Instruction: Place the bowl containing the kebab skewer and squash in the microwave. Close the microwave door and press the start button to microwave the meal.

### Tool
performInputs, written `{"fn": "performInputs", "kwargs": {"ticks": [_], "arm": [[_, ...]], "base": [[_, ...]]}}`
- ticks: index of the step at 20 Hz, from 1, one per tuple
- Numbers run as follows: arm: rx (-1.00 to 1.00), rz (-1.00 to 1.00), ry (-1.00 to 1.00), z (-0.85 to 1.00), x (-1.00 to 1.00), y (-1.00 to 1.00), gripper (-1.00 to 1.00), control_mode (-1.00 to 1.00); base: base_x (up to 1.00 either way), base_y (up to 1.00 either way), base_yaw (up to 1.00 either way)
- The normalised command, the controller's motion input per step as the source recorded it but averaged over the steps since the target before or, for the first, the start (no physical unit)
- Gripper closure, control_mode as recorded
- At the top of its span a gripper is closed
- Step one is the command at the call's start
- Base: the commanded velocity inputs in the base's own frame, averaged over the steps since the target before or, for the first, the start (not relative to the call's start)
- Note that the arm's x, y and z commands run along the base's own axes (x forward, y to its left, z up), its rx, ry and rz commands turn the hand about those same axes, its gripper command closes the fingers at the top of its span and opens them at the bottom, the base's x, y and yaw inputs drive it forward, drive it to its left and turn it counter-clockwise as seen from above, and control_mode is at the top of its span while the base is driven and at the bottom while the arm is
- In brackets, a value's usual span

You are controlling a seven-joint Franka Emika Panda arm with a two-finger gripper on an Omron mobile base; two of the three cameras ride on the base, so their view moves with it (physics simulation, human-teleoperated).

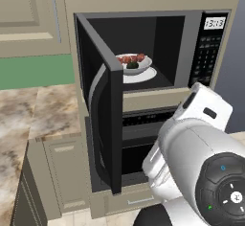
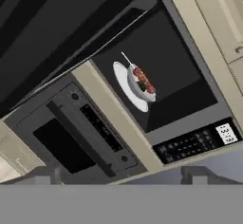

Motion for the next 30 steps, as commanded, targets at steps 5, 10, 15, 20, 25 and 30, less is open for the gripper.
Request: {"fn": "performInputs", "kwargs": {"ticks": [5,10,15,20,25,30], "arm": [[-0.37,0.0,-0.06,-0.16,-0.01,0.93,-1.0,-1.0],[-0.33,0.0,-0.07,-0.28,0.14,0.95,-1.0,-1.0],[-0.26,-0.02,-0.01,-0.15,0.47,0.88,-1.0,-1.0],[-0.11,-0.07,0.0,-0.12,0.81,0.46,-1.0,-1.0],[-0.1,-0.14,0.0,-0.14,0.95,0.21,-1.0,-1.0],[-0.13,-0.21,0.0,-0.14,0.9,0.1,-1.0,-1.0]], "base": [[0.0,0.0,0.0],[0.0,0.0,0.0],[0.0,0.0,0.0],[0.0,0.0,0.0],[0.0,0.0,0.0],[0.0,0.0,0.0]]}}
